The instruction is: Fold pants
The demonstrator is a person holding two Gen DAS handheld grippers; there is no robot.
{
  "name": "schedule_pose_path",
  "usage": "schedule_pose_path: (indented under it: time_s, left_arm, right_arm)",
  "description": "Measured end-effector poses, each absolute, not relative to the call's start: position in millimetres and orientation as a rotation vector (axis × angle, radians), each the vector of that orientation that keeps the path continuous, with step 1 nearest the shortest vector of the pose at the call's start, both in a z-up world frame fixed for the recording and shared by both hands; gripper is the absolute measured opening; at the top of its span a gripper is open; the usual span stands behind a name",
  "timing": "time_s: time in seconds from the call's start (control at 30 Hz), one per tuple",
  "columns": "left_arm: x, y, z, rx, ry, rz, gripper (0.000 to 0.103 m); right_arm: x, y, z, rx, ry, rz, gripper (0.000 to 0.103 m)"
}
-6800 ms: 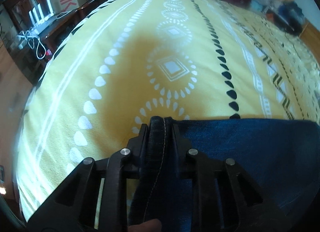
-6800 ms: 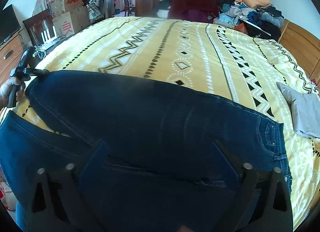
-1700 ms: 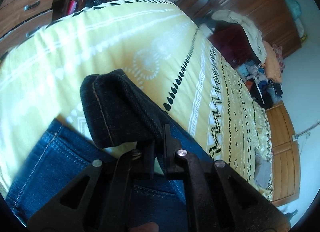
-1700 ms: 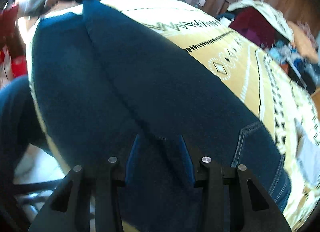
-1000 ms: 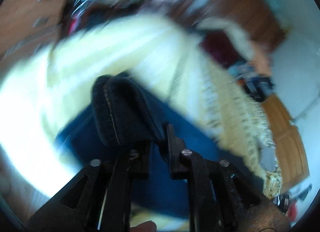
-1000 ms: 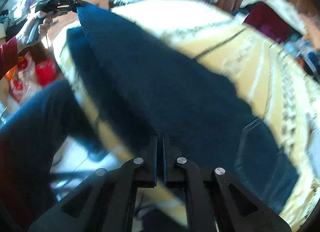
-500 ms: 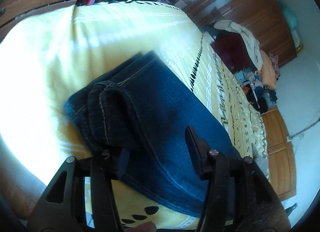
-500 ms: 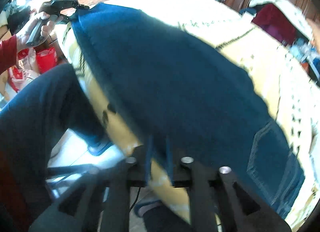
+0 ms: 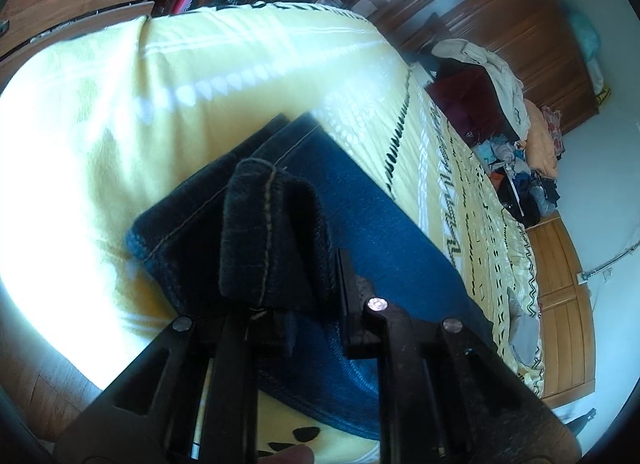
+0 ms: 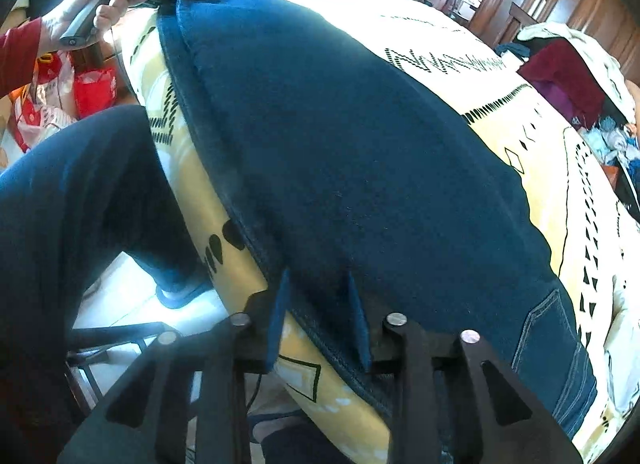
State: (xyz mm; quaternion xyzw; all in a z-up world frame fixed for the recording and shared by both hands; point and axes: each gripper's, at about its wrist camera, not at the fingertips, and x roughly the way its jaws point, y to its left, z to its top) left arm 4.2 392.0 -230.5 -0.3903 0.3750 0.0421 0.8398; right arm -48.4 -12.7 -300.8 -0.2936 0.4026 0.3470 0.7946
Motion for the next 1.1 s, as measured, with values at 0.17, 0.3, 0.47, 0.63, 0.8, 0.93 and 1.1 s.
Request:
schedule_pose_path:
  time_s: [0.17,0.3,0.47,0.63,0.8,0.93,1.1]
  left_arm:
    - [4.3,393.6,-230.3,-0.817,0.805,0.112,0.015]
    - [-0.8,390.3,-208.6,-0.795,0.761,0.095,0.006]
    - [-25.9,392.3,-208.2,-0.809,0.72,0.089,0.007]
    - [-37.4,404.2,-258.8,-0.918,0.759,0.086,0.01]
    - [-22.6,400.1,-237.0,-0.839,0.772,0.084,0.025]
    - [-17.8,398.7,-236.0,-0.824,0.787,0.089,0.028]
    - [-25.0,396.8,-243.8,-0.856,0.76,0.073,0.028]
  right_arm:
    - [-33.7,-7.8,-302.7,-0.597,0.883,0.732,0.007]
    - [-27.6,-14.2,-274.5,-0.5,0.868,0.744,0.006]
    - [-40.7,-25.5,-243.4,-0.484,0.847,0.774,0.006]
    - [-46.8,-18.5,-287.9,-0.533,0.979,0.806,0.008]
    - [-40.7,-20.3,-288.8,-0.505,0.988,0.803,0.015]
    - [-42.6,-19.1,-275.7,-0.546,1.006,0.824,0.029]
    - [-24.7,-9.5,-215.7,-0.372,0.93,0.94,0.029]
